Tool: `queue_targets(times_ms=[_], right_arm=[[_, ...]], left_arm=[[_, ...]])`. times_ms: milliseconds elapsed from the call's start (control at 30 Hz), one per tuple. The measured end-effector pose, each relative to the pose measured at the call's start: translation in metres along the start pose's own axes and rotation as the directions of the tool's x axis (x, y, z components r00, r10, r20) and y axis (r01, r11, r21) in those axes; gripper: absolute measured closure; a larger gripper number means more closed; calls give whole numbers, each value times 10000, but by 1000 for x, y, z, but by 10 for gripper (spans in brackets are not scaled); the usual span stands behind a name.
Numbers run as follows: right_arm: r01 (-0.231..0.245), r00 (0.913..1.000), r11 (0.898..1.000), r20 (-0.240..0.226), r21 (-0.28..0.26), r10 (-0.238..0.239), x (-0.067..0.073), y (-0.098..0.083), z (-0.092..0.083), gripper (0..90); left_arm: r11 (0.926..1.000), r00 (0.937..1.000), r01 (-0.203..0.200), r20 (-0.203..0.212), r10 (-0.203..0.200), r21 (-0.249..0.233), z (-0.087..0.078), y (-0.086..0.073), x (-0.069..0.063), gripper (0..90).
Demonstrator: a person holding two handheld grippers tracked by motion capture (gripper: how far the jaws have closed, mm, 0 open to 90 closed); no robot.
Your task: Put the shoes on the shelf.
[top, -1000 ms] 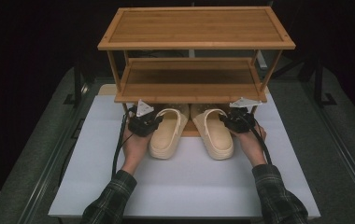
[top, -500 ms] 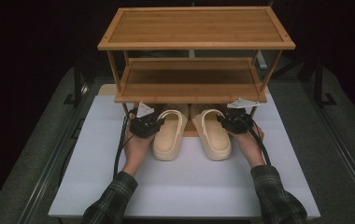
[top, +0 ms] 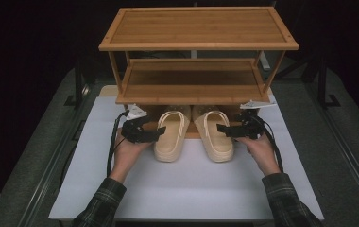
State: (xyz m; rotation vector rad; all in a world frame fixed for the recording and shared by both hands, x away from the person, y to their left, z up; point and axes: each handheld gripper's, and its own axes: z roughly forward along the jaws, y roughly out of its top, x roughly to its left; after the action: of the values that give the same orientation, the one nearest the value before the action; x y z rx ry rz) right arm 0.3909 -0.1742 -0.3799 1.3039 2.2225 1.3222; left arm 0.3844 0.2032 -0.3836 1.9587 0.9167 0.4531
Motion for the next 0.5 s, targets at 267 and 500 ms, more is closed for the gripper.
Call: queue_targets(times_ms=[267, 500], right_arm=[[494, 9987, 9986, -138, -198, -497, 9, -16, -20, 11], [374, 9992, 9991, -131, 180, -371, 2, -44, -34, 11]], left_arm=[[9992, 9972, -370, 659, 359, 154, -22, -13, -7, 20], [9982, 9929, -593, 1037, 583, 66, -40, -34, -14, 0]])
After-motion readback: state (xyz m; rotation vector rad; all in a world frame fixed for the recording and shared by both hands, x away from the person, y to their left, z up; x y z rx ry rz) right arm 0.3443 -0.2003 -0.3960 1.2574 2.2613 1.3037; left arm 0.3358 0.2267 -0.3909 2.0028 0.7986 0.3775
